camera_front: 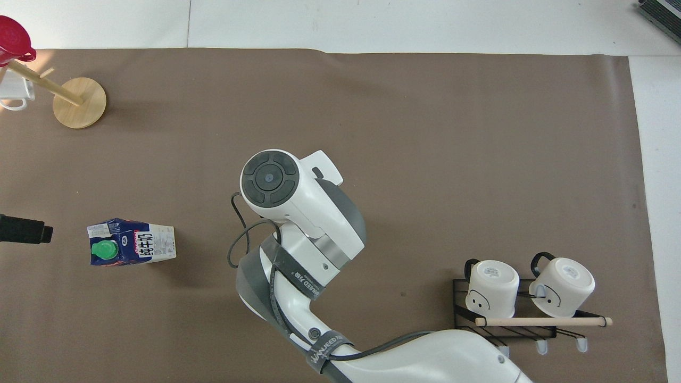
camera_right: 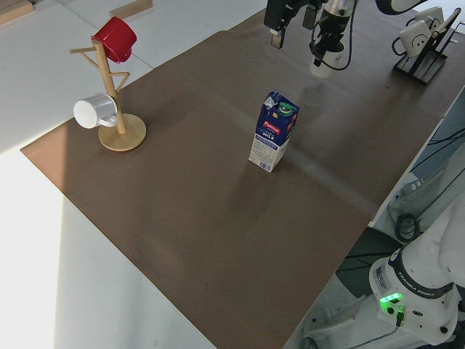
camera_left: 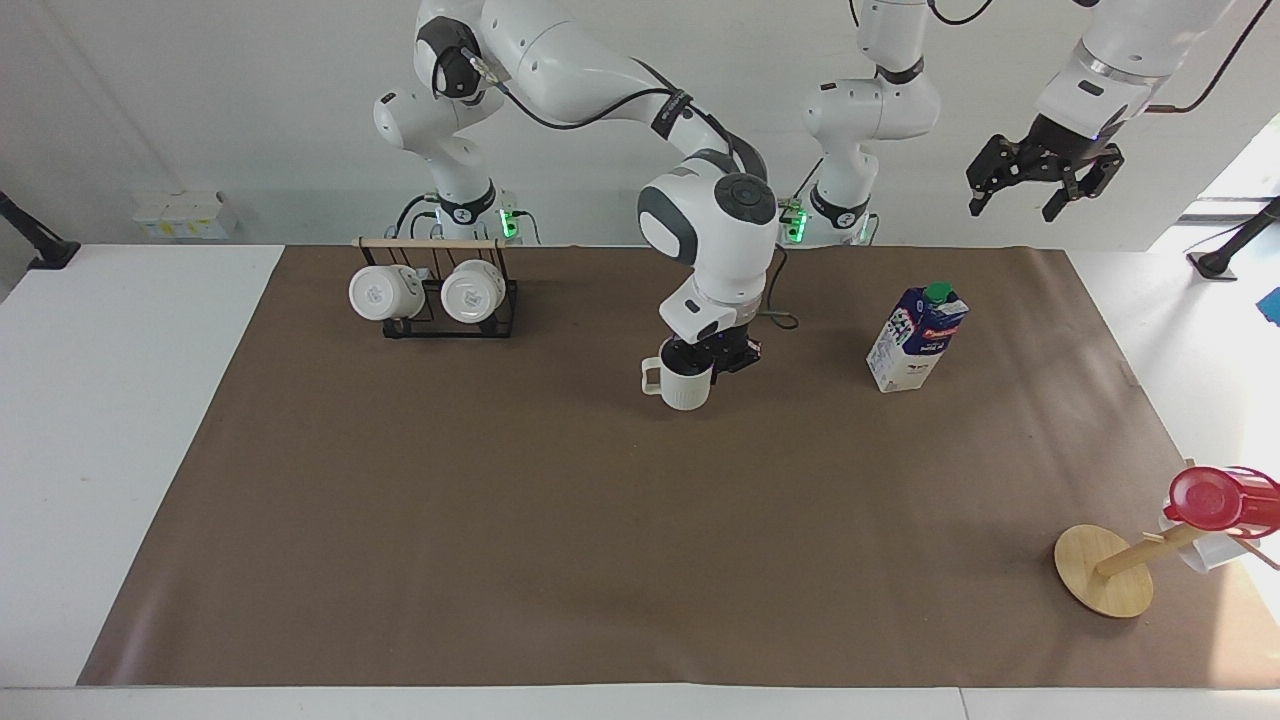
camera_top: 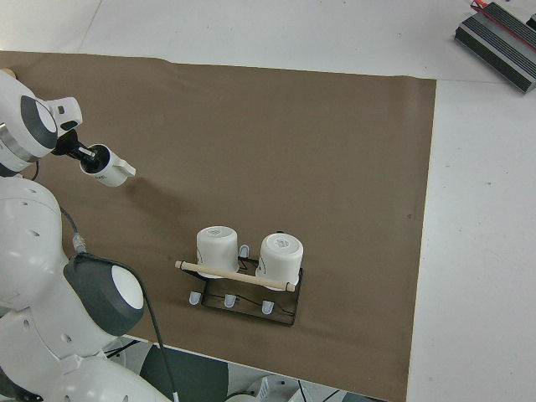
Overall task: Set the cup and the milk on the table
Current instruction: 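Lower the mug with the right gripper while the left gripper reaches the carton, then grasp the carton with the left gripper while the right gripper releases the mug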
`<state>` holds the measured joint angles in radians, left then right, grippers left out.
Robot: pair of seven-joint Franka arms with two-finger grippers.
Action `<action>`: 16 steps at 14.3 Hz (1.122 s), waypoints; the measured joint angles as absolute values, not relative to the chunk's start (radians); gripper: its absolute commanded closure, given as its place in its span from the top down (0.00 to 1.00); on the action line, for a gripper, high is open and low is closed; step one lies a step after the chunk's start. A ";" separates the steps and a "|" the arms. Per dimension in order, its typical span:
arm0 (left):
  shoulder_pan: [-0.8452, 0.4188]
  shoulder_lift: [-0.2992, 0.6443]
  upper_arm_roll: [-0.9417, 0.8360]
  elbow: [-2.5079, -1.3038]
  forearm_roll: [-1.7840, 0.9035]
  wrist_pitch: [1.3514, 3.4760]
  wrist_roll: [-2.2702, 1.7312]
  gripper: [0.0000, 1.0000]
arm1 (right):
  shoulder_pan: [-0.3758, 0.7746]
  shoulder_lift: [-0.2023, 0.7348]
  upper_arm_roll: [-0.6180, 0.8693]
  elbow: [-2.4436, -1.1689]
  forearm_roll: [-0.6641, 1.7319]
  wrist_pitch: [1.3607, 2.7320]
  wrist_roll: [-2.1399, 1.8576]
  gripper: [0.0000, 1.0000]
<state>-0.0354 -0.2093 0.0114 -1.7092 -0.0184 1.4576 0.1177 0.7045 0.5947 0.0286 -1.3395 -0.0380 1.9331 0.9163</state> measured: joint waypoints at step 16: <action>-0.035 -0.299 0.004 -1.968 -0.018 1.674 0.111 1.00 | 0.716 0.642 0.029 -1.363 -0.038 1.976 0.941 0.21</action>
<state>-0.0355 -0.2995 0.0045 -1.9676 -0.0184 1.6745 0.1110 0.7161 0.6419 0.0287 -1.3631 -0.0377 1.9756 0.9411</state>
